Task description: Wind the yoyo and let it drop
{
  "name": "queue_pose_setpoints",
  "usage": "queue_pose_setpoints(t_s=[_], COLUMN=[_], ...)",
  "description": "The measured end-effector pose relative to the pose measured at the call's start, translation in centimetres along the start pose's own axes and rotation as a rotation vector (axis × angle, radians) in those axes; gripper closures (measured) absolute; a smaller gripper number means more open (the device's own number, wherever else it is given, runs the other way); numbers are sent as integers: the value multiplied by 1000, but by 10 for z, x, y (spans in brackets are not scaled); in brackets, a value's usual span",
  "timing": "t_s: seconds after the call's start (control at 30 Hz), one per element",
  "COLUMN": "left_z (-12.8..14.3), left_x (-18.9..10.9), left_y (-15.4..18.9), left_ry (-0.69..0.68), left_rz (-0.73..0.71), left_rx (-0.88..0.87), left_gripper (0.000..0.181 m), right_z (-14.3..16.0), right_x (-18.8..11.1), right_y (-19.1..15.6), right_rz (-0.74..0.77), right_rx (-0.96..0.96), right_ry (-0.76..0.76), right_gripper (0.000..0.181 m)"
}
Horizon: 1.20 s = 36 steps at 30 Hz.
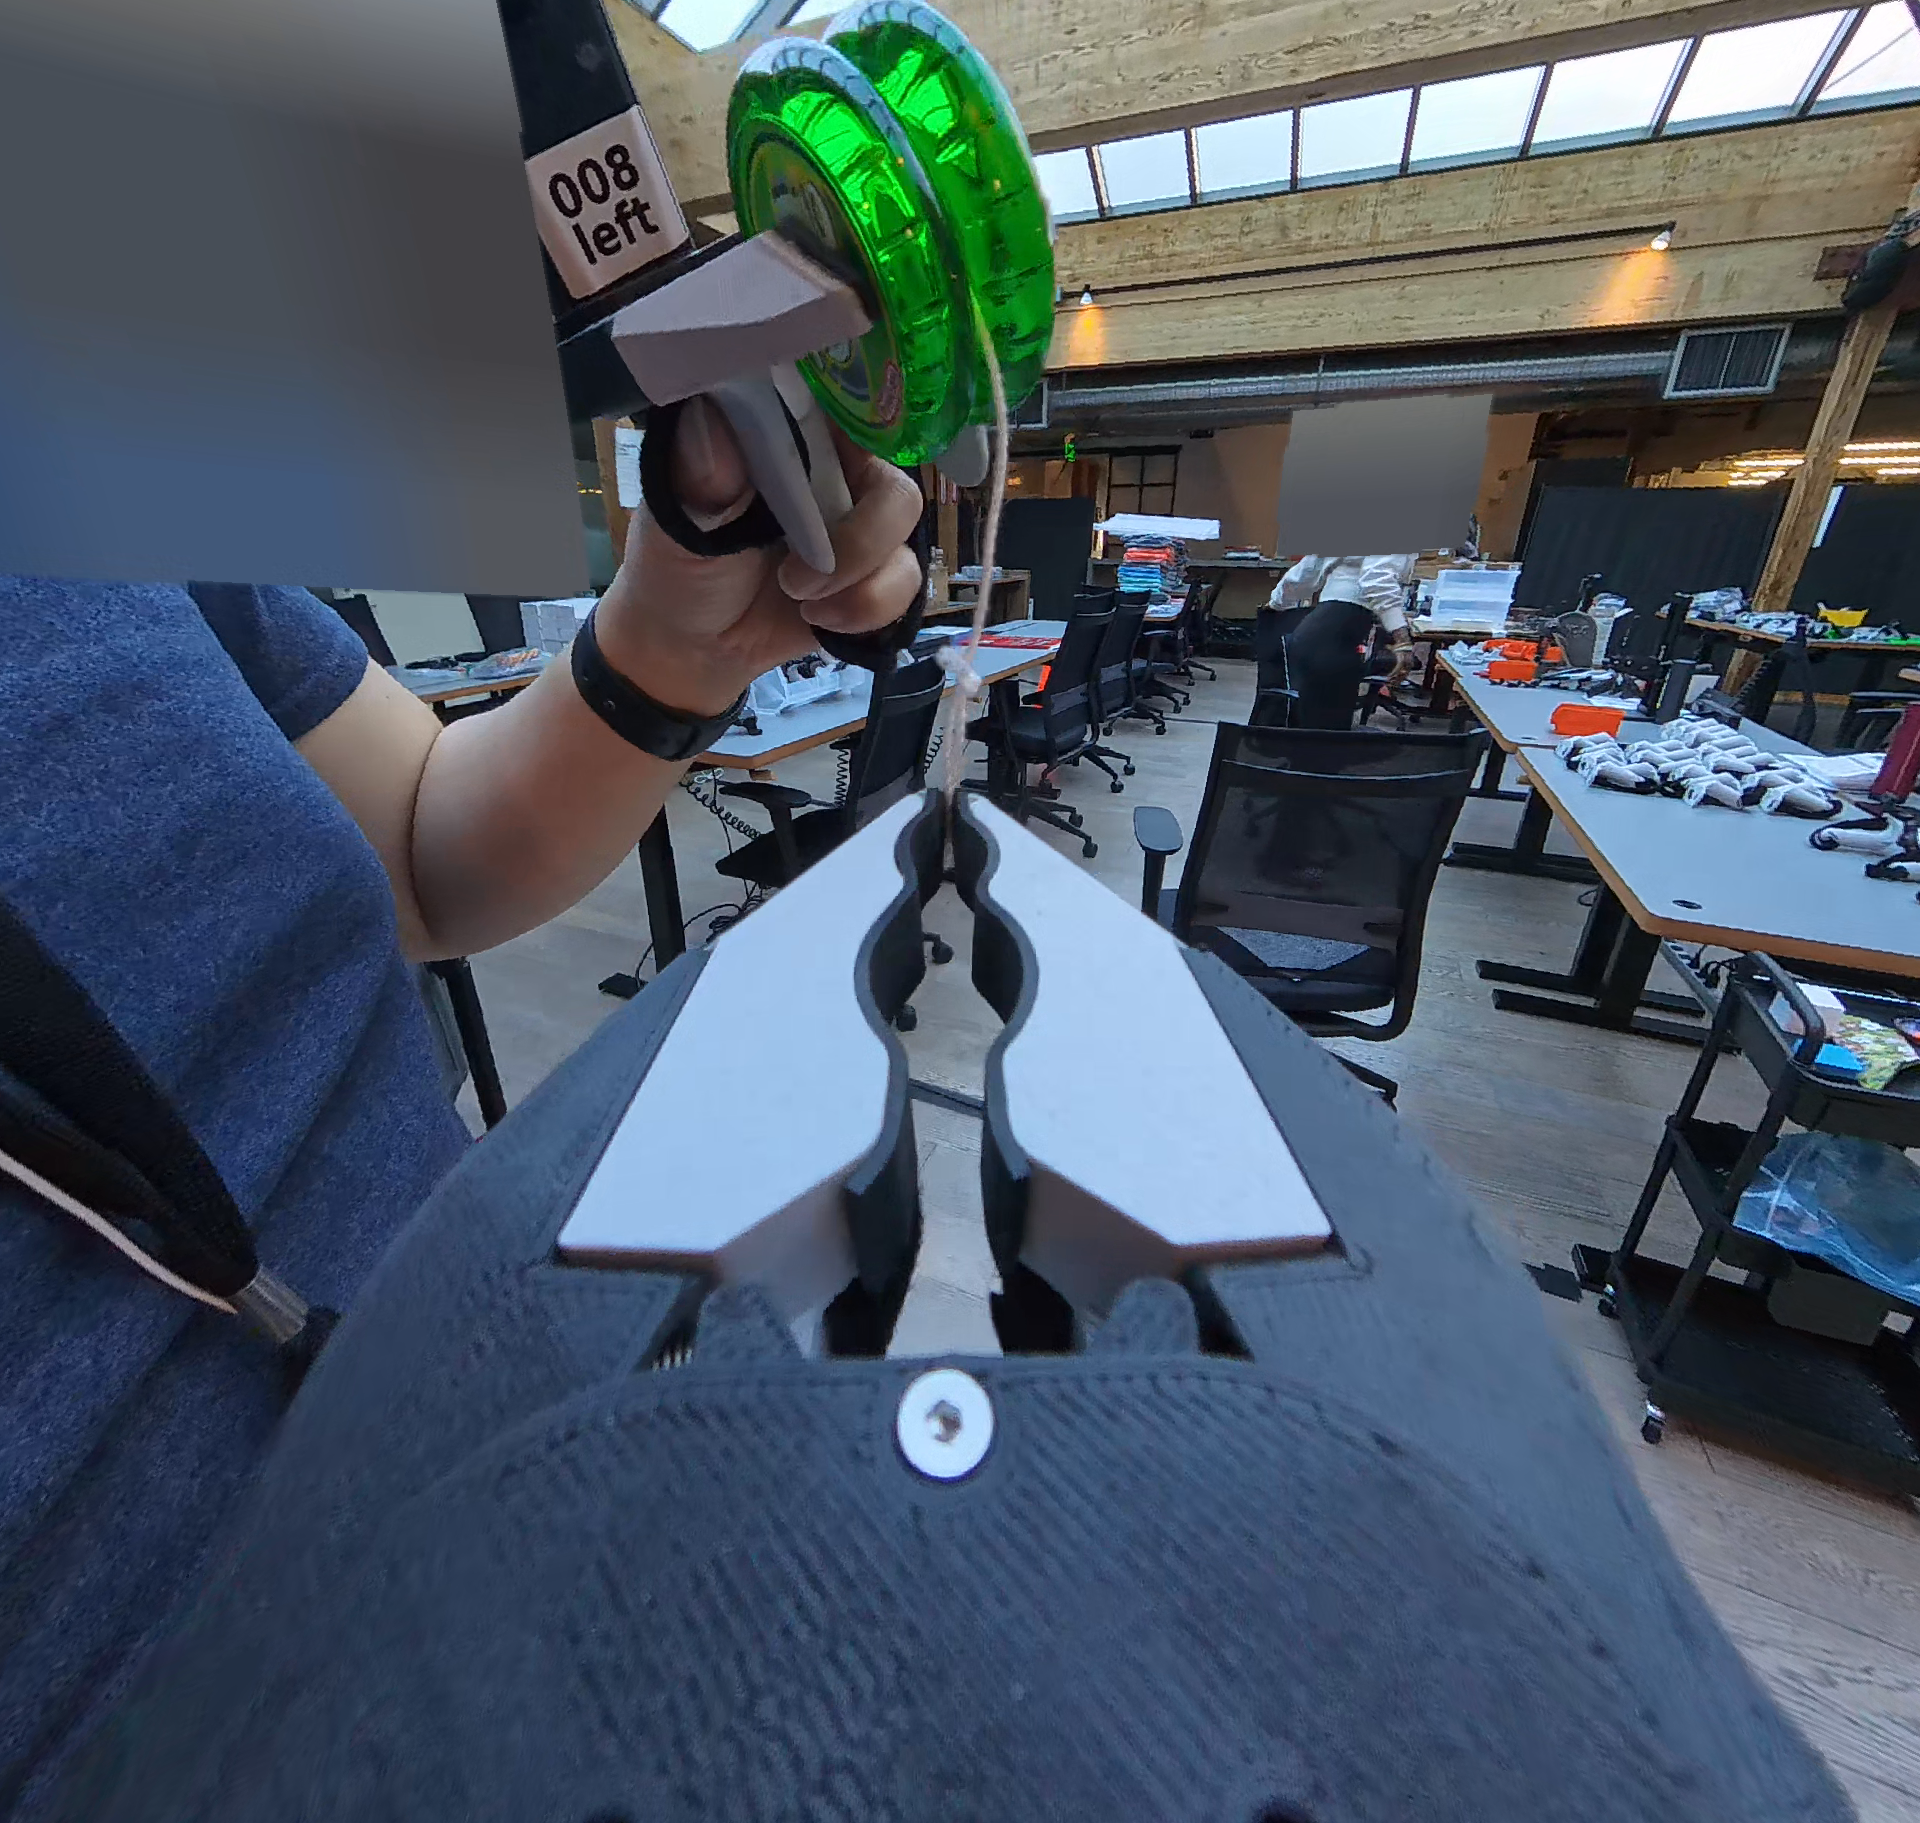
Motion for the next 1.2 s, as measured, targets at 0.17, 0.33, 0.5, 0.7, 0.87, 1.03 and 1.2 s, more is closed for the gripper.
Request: queue_pose_setpoints(t_s=[0.17, 0.33, 0.5, 0.7, 0.87, 1.03, 1.2], left_z=[1, 1, 2, 5, 12, 31, 45], left_x=[-1, -1, -1, -2, -2, 4, 11], left_y=[0, 0, -1, -2, -4, -2, 5], left_ry=[1, 0, -2, -6, -23, 10, 68], left_rz=[-4, -5, -6, -7, -5, 73, 105], left_rx=[-5, -6, -10, -15, -52, -319, -473], left_gripper=[154, 154, 154, 154, 154, 154, 154], right_z=[0, 1, 3, 6, 5, -18, -31], right_x=[-2, -1, -1, 0, 0, -8, -15], right_y=[2, 1, 1, 2, 0, 2, 12], right_rz=[11, -13, -19, -21, -52, -147, -169], right_rx=[28, 41, 43, 45, 66, 253, 381], right_ry=[13, 0, -4, -6, -6, 146, 241], right_gripper=[181, 181, 181, 181, 181, 181, 181])
Point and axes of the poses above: each gripper's, where its closed fingertips meet, x out along the fingers, z out of its underside, y = z × x across the jaws, the point moved 6 cm from there along -x, back along the fingers, and after that the axes turned 8 degrees about z, right-handed, at the moved point
